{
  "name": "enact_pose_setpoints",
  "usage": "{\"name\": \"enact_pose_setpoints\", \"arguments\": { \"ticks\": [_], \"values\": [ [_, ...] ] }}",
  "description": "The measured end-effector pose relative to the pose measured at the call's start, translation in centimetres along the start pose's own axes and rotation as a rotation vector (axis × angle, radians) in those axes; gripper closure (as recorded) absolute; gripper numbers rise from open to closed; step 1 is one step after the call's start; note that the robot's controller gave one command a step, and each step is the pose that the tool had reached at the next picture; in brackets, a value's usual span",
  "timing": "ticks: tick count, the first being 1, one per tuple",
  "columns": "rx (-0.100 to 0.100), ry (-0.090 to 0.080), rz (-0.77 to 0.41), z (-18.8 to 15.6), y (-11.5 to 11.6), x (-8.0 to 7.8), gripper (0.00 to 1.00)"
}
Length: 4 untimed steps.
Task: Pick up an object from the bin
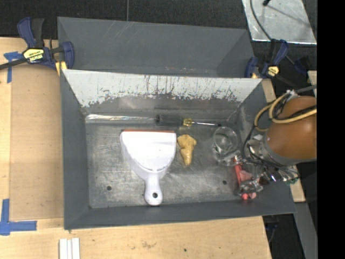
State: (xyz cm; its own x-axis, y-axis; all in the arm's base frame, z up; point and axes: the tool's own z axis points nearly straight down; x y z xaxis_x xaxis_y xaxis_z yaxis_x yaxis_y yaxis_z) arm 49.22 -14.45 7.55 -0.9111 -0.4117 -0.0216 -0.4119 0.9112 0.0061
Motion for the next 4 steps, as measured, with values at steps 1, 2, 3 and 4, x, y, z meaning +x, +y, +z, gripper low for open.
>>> {"name": "enact_pose_setpoints", "arguments": {
  "ticks": [1,2,3,4],
  "values": [
    [0.003,0.022,0.036,-4.5,-0.9,-0.7,0.0],
    [0.016,0.011,-0.047,-5.7,-1.4,-0.6,0.0],
    [0.006,0.015,-0.256,-0.3,0.1,0.5,0.0],
    [0.011,0.018,0.039,0.1,1.7,-1.7,0.0]
  ]
}}
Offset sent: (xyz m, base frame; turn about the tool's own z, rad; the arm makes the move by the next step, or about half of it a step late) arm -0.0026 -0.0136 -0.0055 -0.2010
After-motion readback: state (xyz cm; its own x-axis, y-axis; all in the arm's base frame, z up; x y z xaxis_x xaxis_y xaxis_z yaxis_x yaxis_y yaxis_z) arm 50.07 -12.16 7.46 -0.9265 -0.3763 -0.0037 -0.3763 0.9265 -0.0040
